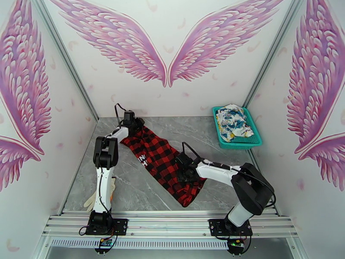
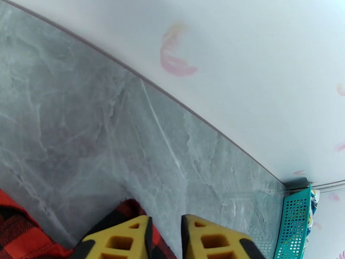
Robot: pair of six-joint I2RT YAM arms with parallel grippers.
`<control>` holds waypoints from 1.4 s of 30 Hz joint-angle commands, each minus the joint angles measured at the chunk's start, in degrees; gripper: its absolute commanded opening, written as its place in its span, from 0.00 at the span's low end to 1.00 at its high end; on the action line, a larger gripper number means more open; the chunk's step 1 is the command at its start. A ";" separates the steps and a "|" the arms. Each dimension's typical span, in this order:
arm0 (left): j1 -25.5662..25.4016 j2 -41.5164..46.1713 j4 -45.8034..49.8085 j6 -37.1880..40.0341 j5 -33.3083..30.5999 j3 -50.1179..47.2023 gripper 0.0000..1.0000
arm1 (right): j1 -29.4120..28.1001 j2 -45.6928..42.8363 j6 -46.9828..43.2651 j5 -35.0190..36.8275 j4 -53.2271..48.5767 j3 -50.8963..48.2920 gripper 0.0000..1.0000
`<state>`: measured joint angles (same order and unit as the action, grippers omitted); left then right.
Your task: Fold and stack the mixed laundry pile
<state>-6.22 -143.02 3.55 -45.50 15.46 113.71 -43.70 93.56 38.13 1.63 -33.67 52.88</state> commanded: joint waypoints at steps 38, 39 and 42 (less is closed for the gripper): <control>-1.35 5.89 17.16 14.19 -4.27 -10.16 0.32 | 5.27 3.34 -0.85 -6.34 1.41 0.47 0.48; -1.88 3.97 18.14 13.97 -3.74 -7.18 0.32 | 3.97 2.66 0.25 -6.01 1.28 -0.04 0.48; -3.67 -1.19 18.87 13.07 -0.85 1.42 0.32 | 0.59 0.90 3.16 -4.63 1.06 -1.28 0.49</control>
<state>-7.81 -138.76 19.38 -31.09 11.18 108.97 -40.36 96.18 35.62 -2.09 -31.16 53.78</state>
